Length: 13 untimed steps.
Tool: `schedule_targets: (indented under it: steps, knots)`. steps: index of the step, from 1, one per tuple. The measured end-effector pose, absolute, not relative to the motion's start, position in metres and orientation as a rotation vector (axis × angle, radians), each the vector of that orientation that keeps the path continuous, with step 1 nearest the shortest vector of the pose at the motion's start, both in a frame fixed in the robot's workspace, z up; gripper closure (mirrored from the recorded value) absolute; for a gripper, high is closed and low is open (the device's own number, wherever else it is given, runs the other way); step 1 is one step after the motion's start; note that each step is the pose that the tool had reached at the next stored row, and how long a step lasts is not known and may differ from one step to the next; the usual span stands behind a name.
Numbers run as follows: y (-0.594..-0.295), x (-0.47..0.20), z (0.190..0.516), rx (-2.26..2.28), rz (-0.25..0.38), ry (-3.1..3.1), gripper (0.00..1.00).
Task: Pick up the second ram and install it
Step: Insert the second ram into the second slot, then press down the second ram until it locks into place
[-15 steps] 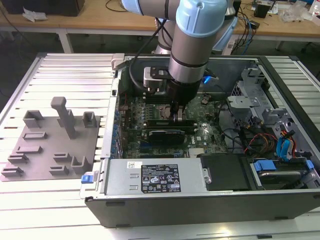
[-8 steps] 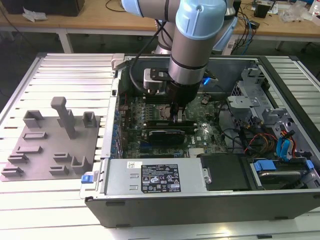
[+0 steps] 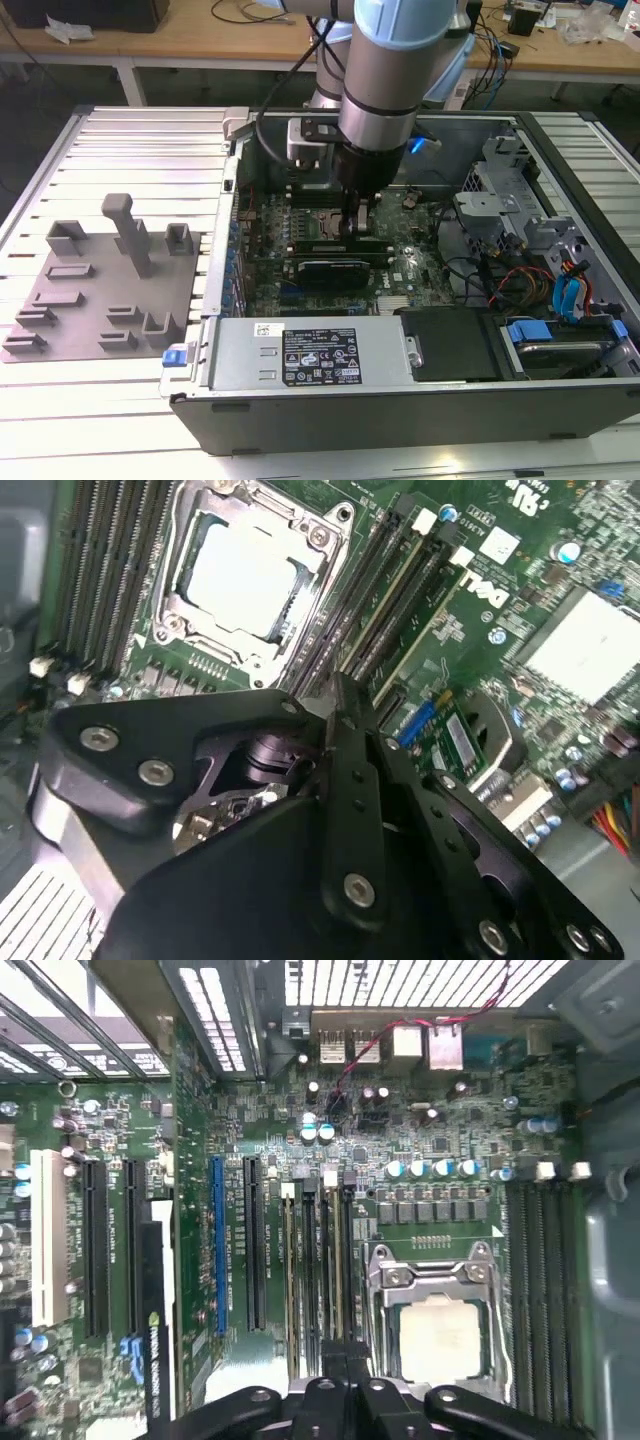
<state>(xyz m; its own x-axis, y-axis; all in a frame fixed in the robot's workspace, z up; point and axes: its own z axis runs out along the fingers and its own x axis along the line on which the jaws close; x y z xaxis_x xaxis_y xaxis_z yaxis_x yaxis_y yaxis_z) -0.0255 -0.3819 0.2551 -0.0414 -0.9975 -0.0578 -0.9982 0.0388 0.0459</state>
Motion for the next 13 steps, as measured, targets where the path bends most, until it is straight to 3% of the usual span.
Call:
schedule_targets:
  steps: [13]
  knots:
    - [-0.381,-0.013,0.252,-2.169,0.114,2.259,0.92]
